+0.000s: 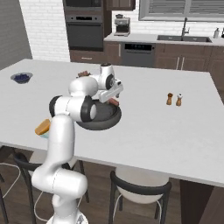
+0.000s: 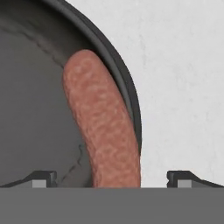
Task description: Place one bun and one sausage from the bowl on each plate.
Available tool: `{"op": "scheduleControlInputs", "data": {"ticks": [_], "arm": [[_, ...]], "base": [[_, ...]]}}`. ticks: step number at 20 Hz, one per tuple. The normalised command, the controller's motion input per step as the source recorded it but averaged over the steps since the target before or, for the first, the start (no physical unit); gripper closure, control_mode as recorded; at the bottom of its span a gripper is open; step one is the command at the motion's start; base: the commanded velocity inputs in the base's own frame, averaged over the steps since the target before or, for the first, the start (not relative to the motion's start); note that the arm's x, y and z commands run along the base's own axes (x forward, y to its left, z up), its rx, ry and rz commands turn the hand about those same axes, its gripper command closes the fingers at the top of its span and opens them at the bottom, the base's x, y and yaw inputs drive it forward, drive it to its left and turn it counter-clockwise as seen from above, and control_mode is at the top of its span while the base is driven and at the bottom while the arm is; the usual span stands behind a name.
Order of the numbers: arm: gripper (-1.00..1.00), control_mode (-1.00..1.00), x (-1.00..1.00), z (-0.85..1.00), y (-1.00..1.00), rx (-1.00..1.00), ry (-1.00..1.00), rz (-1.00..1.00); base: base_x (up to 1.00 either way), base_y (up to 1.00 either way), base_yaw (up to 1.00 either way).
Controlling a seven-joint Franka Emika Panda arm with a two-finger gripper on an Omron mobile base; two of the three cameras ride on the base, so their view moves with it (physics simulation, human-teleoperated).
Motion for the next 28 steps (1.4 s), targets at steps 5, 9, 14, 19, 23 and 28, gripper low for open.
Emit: {"op": "scheduleControlInputs", "data": {"ticks": [5, 9, 14, 19, 23, 28], "arm": [[-1.0, -1.0, 0.0, -0.24, 0.0, 0.0, 0.0, 0.02], [-1.0, -1.0, 0.07, -0.2, 0.0, 0.0, 0.0, 0.02], [-1.0, -1.0, 0.0, -0.09, 0.0, 0.0, 0.0, 0.01], [1.0, -1.0, 0.0, 0.0, 0.0, 0.0, 0.0, 0.0], [1.0, -1.0, 0.0, 0.0, 0.0, 0.0, 0.0, 0.0], [1.0, -1.0, 0.0, 0.21, 0.0, 0.0, 0.0, -0.01]], "base": [[0.0, 0.0, 0.0], [0.0, 0.0, 0.0], [0.0, 0.0, 0.0], [0.0, 0.0, 0.0], [0.0, 0.0, 0.0], [0.0, 0.0, 0.0]]}}
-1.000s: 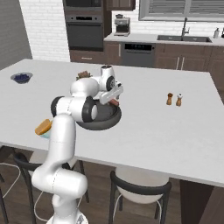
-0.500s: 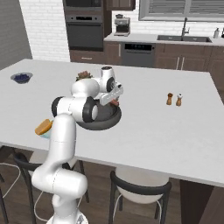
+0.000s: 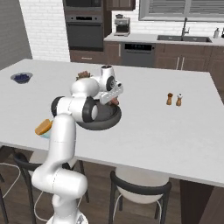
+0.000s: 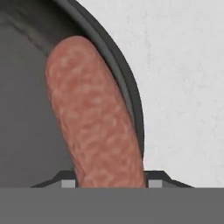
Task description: Place one bun and one sausage from the bowl on each plate.
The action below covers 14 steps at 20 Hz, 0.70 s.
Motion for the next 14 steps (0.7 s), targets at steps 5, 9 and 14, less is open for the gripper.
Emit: {"op": "scheduleControlInputs", "data": {"ticks": [5, 9, 14], "arm": [[1.0, -1.0, -0.05, 0.63, 0.0, 0.0, 0.0, 0.0], [1.0, -1.0, -0.6, 0.44, 0.07, 0.0, -0.02, -0.08], [1.0, -1.0, -0.91, 0.03, 0.33, 0.0, -0.01, -0.22]], "base": [[0.0, 0.0, 0.0], [0.0, 0.0, 0.0], [0.0, 0.0, 0.0]]}}
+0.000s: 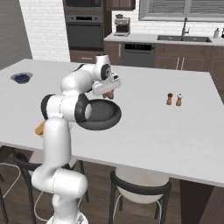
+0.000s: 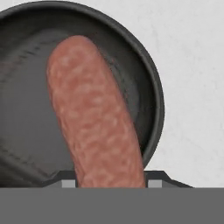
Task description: Place one bun and one sausage from the bowl on each plate.
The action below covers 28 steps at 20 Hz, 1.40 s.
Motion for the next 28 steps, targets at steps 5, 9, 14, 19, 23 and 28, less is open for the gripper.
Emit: {"op": "scheduleControlInputs", "data": {"ticks": [5, 9, 14, 19, 23, 28], "arm": [[1.0, -1.0, -1.0, 0.0, 0.26, 0.0, -0.01, -0.29], [1.0, -1.0, -0.99, 0.15, 0.1, 0.0, 0.0, -0.31], [1.0, -1.0, -0.93, 0.36, 0.0, 0.01, 0.0, -0.33], [1.0, -1.0, -0.99, 0.3, 0.0, 0.03, 0.0, -0.27], [1.0, -1.0, -1.0, 0.2, 0.0, 0.03, -0.06, -0.03], [1.0, -1.0, -0.77, 0.24, 0.0, 0.0, -0.11, 0.0]], "base": [[0.0, 0.0, 0.0], [0.0, 0.0, 0.0], [0.0, 0.0, 0.0], [0.0, 0.0, 0.0], [0.0, 0.0, 0.0], [0.0, 0.0, 0.0]]}}
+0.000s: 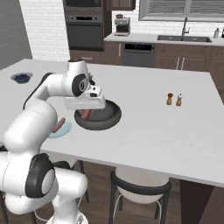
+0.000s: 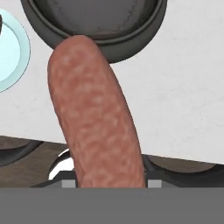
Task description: Place one bun and one sausage from the bowl on each plate.
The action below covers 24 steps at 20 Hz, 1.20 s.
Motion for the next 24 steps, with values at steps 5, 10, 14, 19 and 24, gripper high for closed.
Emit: {"op": "scheduleControlInputs", "data": {"ticks": [5, 10, 14, 19, 24], "arm": [[1.0, -1.0, -0.56, 0.02, 0.0, 0.0, -0.02, 0.0], [1.0, -1.0, -0.59, 0.0, 0.01, 0.0, -0.04, 0.0], [1.0, 1.0, -0.12, 0.0, 0.04, 0.0, 0.0, 0.0], [1.0, 1.0, 0.0, 0.0, 0.0, 0.0, 0.0, 0.0], [1.0, 1.0, 0.0, 0.0, 0.0, 0.0, 0.0, 0.0]], "base": [[0.0, 0.0, 0.0], [0.0, 0.0, 0.0], [-0.29, 0.14, -0.03], [-0.31, 0.45, -0.06], [-0.04, 0.98, -0.04]]}}
